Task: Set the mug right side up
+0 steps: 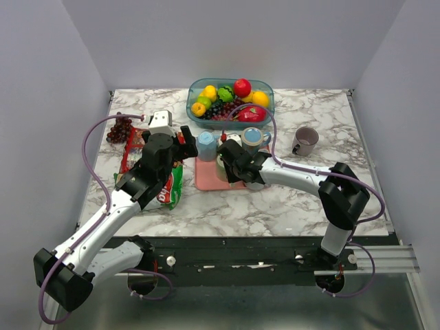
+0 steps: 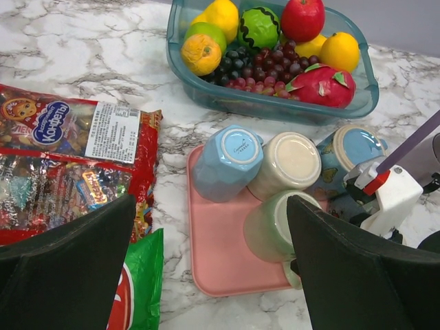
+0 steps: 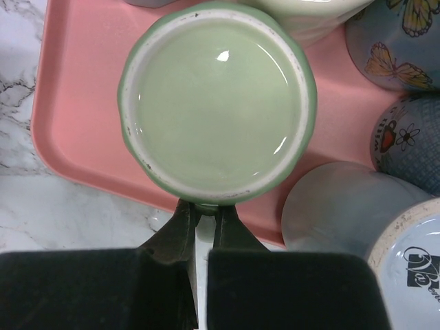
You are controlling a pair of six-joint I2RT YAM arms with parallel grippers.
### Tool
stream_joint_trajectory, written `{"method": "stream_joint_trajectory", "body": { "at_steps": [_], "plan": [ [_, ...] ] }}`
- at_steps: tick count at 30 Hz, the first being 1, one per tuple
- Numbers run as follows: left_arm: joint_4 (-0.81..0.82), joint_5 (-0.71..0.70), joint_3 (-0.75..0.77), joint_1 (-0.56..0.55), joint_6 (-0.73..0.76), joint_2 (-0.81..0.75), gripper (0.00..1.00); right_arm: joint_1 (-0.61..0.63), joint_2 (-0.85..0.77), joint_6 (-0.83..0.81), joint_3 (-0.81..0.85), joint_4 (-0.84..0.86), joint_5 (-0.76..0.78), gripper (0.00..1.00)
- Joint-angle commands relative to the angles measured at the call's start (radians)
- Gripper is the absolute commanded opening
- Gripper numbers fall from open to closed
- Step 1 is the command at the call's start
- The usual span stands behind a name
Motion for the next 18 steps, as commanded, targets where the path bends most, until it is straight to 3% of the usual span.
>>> {"method": "stream_joint_trajectory", "body": {
  "at_steps": [1,4,5,13,18],
  "plan": [
    [0.022,0.018,-0.013,0.008,-0.013,-0.02,0.99,-0.019,0.038,0.043,0.044,-0.045,0.113,0.19],
    [0.021,0.018,-0.017,0.009,-0.015,-0.023,0.99,-0.018,0.06,0.054,0.067,-0.065,0.118,0.39],
    [0.021,0.018,-0.018,0.008,-0.016,-0.024,0.99,-0.019,0.063,0.054,0.072,-0.068,0.118,0.4],
    [0.021,0.012,-0.021,0.009,-0.018,-0.035,0.99,-0.019,0.094,0.056,0.115,-0.09,0.124,0.41],
    [0.019,0.009,-0.023,0.008,-0.016,-0.033,0.99,-0.018,0.114,0.049,0.133,-0.108,0.122,0.32]
  ]
}}
